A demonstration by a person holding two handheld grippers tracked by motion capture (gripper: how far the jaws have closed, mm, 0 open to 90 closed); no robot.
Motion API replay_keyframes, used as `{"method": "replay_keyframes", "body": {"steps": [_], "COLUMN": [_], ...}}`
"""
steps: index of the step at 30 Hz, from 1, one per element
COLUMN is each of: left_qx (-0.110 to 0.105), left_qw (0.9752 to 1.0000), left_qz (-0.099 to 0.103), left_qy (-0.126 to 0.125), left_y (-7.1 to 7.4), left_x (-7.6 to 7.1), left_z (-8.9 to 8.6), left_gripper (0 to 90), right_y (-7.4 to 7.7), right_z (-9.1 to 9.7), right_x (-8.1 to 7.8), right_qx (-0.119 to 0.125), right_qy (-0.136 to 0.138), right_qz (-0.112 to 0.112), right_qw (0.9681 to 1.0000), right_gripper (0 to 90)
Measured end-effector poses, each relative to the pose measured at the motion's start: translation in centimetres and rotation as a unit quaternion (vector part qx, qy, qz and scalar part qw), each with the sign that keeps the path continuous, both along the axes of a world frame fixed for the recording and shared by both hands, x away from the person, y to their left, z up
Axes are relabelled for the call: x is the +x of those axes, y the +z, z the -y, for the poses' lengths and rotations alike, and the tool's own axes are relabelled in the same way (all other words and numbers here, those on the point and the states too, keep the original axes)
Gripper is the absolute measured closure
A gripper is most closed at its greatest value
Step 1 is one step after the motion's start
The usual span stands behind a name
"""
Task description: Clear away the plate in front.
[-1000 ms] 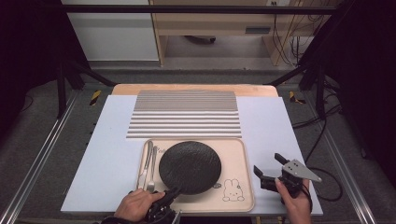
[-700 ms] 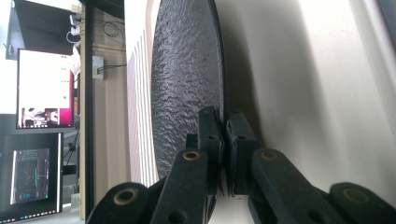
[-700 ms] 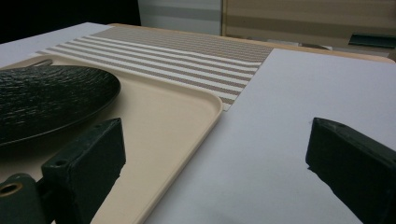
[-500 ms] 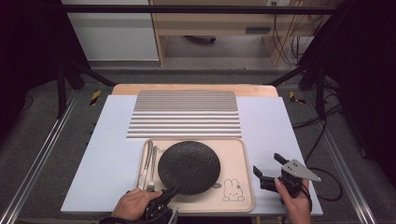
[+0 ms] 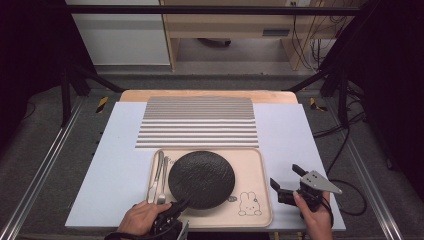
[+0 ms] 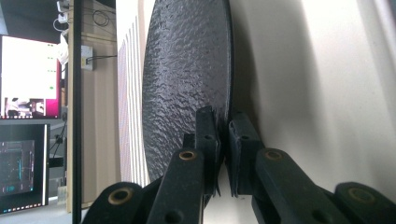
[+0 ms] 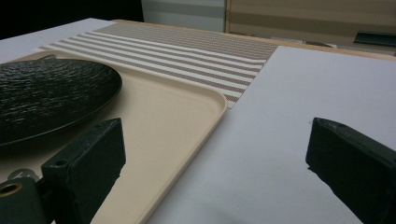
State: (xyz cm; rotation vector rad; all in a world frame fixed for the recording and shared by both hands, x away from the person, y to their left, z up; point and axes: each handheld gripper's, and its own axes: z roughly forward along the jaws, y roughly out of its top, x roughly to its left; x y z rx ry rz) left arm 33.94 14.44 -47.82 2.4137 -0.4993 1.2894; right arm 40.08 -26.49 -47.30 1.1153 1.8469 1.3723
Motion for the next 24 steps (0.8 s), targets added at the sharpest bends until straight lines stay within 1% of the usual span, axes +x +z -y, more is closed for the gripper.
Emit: {"method": "replay_keyframes", "body": {"steps": [3,5,10,18,19,21,24], "left_qx": [0.002,-0.001,0.004,0.003,0.004,0.004,0.011], "left_qw": [1.0,1.0,1.0,0.9999,1.0,0.9999,0.9998], "left_qz": [-0.001,-0.003,-0.003,-0.006,-0.005,-0.009,-0.01], "left_qy": [0.005,0.007,0.007,0.008,0.008,0.011,0.012], "left_y": [-0.15,-0.23,-0.31,-0.35,-0.36,-0.5,-0.57], "left_x": [0.01,0.02,0.03,0.11,0.11,0.09,0.13], "left_z": [-0.19,-0.27,-0.31,-0.43,-0.43,-0.45,-0.48], "left_gripper": [83.6,83.2,82.8,82.5,82.4,82.2,81.6], "right_y": [0.01,0.0,0.01,0.01,0.01,0.0,0.0], "right_z": [-0.02,-0.04,-0.05,-0.05,-0.05,-0.07,-0.08], "right_x": [-0.02,0.0,-0.02,-0.01,0.0,0.0,-0.01], "right_qx": [0.0,-0.001,-0.001,0.0,0.0,-0.001,-0.001], "right_qy": [0.0,0.0,0.001,0.001,0.001,0.001,0.001], "right_qz": [0.0,0.001,0.0,0.0,0.001,0.0,0.0], "right_qw": [1.0,1.0,1.0,1.0,1.0,1.0,1.0], "right_gripper": [4.9,4.9,4.9,4.9,4.9,4.9,4.9]}}
